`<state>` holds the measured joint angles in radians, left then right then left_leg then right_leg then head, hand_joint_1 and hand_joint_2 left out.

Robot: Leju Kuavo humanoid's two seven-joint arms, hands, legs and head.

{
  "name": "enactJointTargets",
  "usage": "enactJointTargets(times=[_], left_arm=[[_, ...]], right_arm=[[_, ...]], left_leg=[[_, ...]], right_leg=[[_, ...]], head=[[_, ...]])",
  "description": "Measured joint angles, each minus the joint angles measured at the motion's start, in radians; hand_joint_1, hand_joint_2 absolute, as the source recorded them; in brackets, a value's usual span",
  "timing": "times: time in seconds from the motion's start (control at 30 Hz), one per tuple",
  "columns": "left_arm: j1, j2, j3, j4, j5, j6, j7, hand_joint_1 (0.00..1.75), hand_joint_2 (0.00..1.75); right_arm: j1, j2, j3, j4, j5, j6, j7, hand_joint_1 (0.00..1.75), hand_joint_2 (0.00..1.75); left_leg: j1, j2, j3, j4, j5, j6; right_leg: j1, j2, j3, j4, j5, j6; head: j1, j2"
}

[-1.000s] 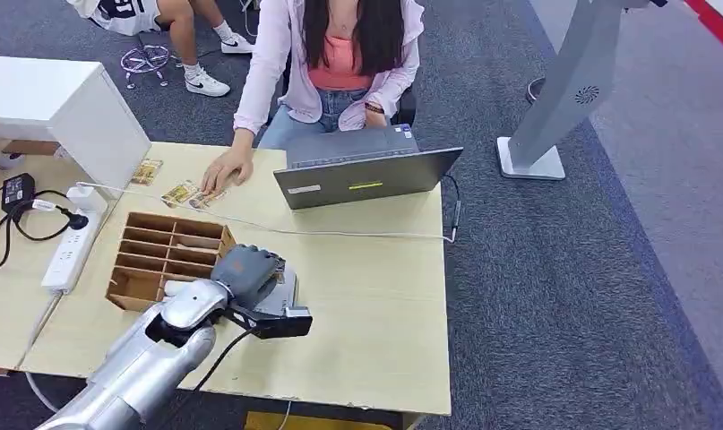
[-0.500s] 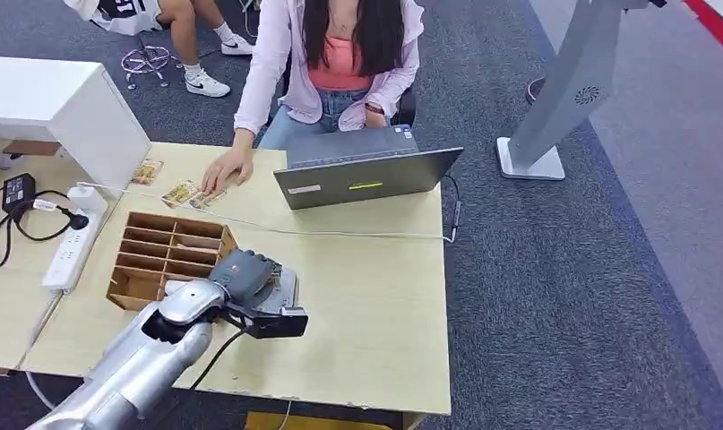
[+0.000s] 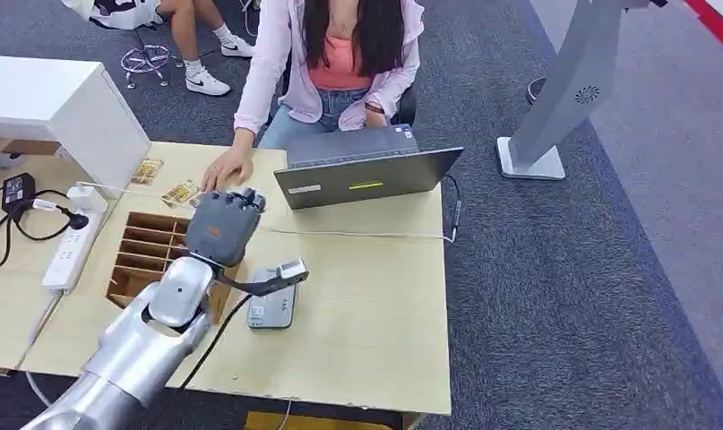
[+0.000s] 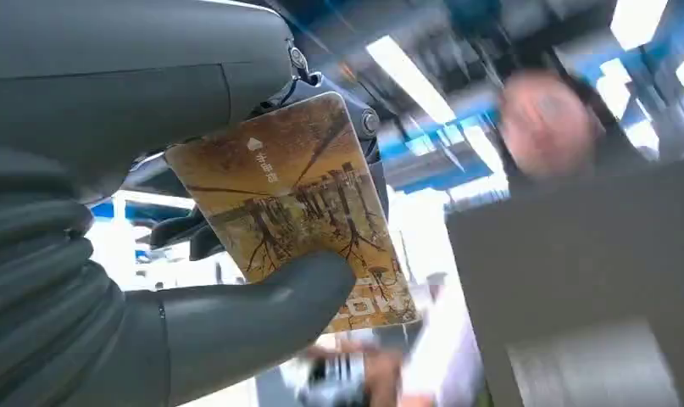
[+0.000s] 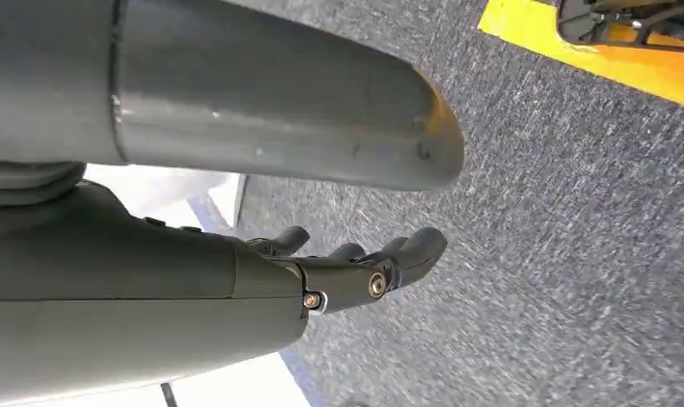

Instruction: Pass the card to the sensor for recognition and then transmit it.

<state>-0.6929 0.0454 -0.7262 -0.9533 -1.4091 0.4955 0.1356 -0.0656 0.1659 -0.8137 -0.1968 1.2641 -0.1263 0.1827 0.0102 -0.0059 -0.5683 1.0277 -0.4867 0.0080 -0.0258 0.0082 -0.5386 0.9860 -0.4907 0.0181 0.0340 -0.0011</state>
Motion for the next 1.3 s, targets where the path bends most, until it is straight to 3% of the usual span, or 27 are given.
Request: enactJointTargets(times=[0.1, 0.17, 0.3, 0.47, 0.7, 0.73, 0.9, 1.13, 1.3], left_arm=[[-0.053, 0.01, 0.111, -0.007, -0.036, 0.05, -0.065, 1.75, 1.75], [-0.101, 0.019, 0.18, 0.005, -0.056, 0.047, -0.083, 1.75, 1.75], [-0.248, 0.038, 0.287, 0.136, -0.096, 0.016, -0.081, 1.75, 1.75], [-0.373, 0.051, 0.341, 0.295, -0.106, -0.047, -0.059, 1.75, 1.75], [-0.399, 0.052, 0.357, 0.374, -0.105, -0.05, -0.049, 1.75, 1.75], [-0.399, 0.052, 0.357, 0.38, -0.105, -0.052, -0.049, 0.0, 1.75], [-0.398, 0.052, 0.376, 0.404, -0.093, -0.025, -0.06, 0.0, 1.75], [-0.363, 0.048, 0.389, 0.407, -0.036, -0.012, -0.136, 0.0, 1.75], [-0.2, 0.046, 0.391, 0.227, 0.072, -0.006, -0.212, 0.0, 1.75]], right_arm=[[0.0, 0.0, 0.004, 0.0, 0.022, 0.002, -0.01, 0.0, 0.0], [0.0, 0.0, 0.007, 0.0, 0.037, 0.006, -0.015, 0.0, 0.0], [-0.004, 0.0, 0.01, 0.0, 0.064, 0.018, -0.019, 0.0, 0.0], [-0.004, 0.0, 0.01, 0.0, 0.062, 0.019, -0.02, 0.0, 0.0], [-0.007, 0.0, 0.01, 0.0, 0.062, 0.021, -0.009, 0.0, 0.0], [-0.008, 0.0, 0.01, 0.0, 0.062, 0.021, -0.009, 0.0, 0.0], [-0.009, 0.0, 0.01, 0.0, 0.063, 0.021, -0.01, 0.0, 0.0], [-0.009, 0.0, 0.006, 0.001, 0.054, 0.019, -0.009, 0.0, 0.0], [-0.009, 0.001, -0.008, 0.001, 0.03, 0.013, -0.003, 0.0, 0.0]], left_leg=[[0.0, 0.0, 0.0, 0.0, 0.001, -0.001], [0.001, 0.0, 0.0, 0.0, 0.002, -0.001], [0.001, 0.0, 0.0, 0.0, 0.003, -0.002], [0.001, 0.0, 0.0, 0.0, 0.003, -0.002], [0.001, 0.0, -0.001, 0.0, 0.003, -0.002], [0.001, 0.0, -0.001, 0.0, 0.003, -0.002], [0.001, 0.0, -0.001, 0.0, 0.003, -0.002], [0.001, 0.0, -0.001, 0.0, 0.003, -0.002], [0.0, 0.0, -0.001, 0.0, 0.003, -0.002]], right_leg=[[0.0, 0.0, 0.0, 0.001, 0.0, 0.0], [0.001, 0.0, -0.001, 0.001, 0.001, -0.001], [0.001, 0.0, -0.001, 0.002, 0.002, -0.002], [0.001, 0.0, -0.001, 0.002, 0.002, -0.002], [0.001, 0.0, -0.001, 0.002, 0.002, -0.002], [0.001, 0.0, -0.001, 0.002, 0.002, -0.002], [0.001, 0.0, -0.002, 0.002, 0.002, -0.002], [0.001, 0.0, -0.002, 0.002, 0.002, -0.002], [0.0, 0.001, -0.001, 0.002, 0.002, -0.002]], head=[[0.0, 0.0], [-0.001, 0.0], [0.0, 0.0], [-0.001, 0.0], [0.0, 0.0], [0.0, 0.0], [-0.001, 0.0], [0.0, 0.0], [0.0, 0.0]])
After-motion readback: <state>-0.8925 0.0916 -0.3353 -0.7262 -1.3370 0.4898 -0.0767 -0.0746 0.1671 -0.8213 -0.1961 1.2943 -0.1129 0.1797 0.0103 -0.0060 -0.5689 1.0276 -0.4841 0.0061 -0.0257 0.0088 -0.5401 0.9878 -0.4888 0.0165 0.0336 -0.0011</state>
